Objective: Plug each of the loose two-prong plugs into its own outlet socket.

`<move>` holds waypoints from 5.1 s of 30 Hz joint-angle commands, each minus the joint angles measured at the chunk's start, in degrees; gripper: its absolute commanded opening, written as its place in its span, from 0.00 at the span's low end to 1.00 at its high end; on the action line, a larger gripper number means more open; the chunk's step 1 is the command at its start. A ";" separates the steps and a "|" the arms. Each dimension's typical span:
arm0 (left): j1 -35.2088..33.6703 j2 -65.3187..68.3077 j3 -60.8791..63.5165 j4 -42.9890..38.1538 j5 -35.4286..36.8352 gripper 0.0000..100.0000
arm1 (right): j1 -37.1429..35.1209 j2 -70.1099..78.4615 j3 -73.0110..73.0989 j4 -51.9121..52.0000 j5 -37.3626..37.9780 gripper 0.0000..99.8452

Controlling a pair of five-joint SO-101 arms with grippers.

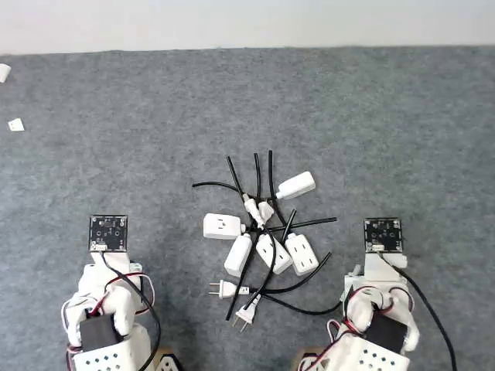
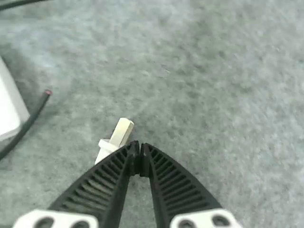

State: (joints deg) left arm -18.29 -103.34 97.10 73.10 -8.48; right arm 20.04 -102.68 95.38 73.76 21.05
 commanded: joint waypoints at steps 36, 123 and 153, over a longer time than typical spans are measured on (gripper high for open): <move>0.79 24.79 -31.34 -7.47 10.55 0.16 | -7.87 14.64 -28.31 -5.23 -2.64 0.11; 54.42 84.31 -51.91 -16.62 21.36 0.01 | -0.13 55.43 -26.02 -27.12 -14.42 0.05; 34.20 94.59 -54.29 -16.18 16.97 0.01 | -0.48 55.43 -26.02 -27.38 -14.42 0.05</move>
State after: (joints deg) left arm 16.35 -2.59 43.30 58.07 7.69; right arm 19.08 -46.42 69.89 47.30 6.02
